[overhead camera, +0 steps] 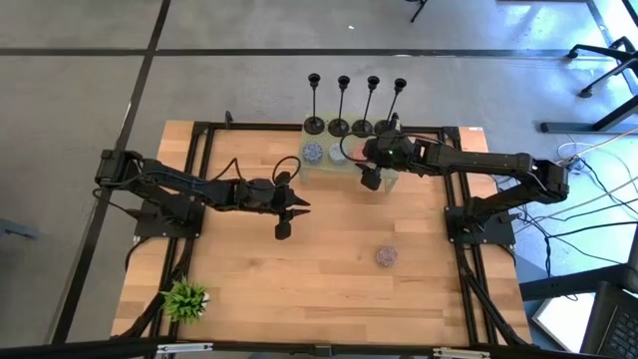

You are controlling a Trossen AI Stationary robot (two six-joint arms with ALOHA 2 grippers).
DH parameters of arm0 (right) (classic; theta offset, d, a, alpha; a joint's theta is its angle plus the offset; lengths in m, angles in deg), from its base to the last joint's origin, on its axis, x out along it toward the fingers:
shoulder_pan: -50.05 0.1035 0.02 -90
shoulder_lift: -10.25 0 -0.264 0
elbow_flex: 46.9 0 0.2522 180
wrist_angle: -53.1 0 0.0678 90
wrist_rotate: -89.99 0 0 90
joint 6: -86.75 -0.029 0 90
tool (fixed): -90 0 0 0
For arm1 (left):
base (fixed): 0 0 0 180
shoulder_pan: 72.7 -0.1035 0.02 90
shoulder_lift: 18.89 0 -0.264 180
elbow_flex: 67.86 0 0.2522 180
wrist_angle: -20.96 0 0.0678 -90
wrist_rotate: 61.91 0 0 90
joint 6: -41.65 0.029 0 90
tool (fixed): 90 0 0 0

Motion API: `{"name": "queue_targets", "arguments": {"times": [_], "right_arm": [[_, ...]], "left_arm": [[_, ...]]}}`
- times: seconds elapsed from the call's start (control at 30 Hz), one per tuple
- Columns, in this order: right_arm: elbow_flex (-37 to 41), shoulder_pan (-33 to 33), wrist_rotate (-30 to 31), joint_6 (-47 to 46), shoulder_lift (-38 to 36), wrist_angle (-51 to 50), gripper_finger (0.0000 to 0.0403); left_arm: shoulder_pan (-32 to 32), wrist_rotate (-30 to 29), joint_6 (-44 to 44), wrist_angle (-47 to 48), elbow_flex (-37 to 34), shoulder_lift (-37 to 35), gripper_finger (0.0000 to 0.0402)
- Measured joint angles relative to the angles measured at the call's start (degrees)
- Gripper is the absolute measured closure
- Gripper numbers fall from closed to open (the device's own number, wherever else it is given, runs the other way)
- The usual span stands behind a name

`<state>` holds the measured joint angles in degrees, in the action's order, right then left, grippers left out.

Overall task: Pick & Place candle stick holders
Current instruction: Put the pink scented candle on the shelf

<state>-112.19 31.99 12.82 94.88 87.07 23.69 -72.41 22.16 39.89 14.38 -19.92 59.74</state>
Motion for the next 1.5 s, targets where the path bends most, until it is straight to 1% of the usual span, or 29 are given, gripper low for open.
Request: {"name": "queue_targets", "arguments": {"times": [0.13, 0.37, 0.6, 0.67, 0.8, 0.93, 1.17, 1.5], "right_arm": [[0.0, 0.0, -0.06, -0.26, 0.0, 0.01, 0.0086], [0.0, 0.01, -0.19, -4.44, 0.0, -1.32, 0.0086], [-0.02, 0.11, -5.01, -4.77, 0.0, -1.7, 0.0086], [-0.02, 0.11, -5.54, -4.69, 0.0, -1.51, 0.0086], [0.0, 0.04, -5.29, -4.27, 0.0, -0.12, 0.0086], [0.0, -0.1, -1.95, -4.19, 0.0, -0.02, 0.0086], [0.0, -1.0, -2.36, -4.68, 0.0, -0.87, 0.0086], [0.0, -2.14, -2.97, -5.0, 0.0, 1.17, 0.0086]], "left_arm": [[0.0, 0.01, 0.0, 0.0, 0.0, 0.0, 0.0318], [0.0, 0.0, 0.0, 0.0, 0.0, 0.0, 0.0318], [0.0, 0.02, 0.0, 0.0, 0.0, 0.0, 0.0318], [0.0, 0.01, 0.0, 0.0, 0.0, 0.0, 0.0318], [0.0, 0.0, 0.0, 0.0, 0.0, 0.0, 0.0318], [0.0, 0.01, 0.0, 0.0, -0.02, 0.0, 0.0318], [0.0, 0.0, 0.0, 0.0, 0.0, 0.0, 0.0318], [0.0, 0.0, 0.01, 0.0, -0.02, 0.0, 0.0318]]}}
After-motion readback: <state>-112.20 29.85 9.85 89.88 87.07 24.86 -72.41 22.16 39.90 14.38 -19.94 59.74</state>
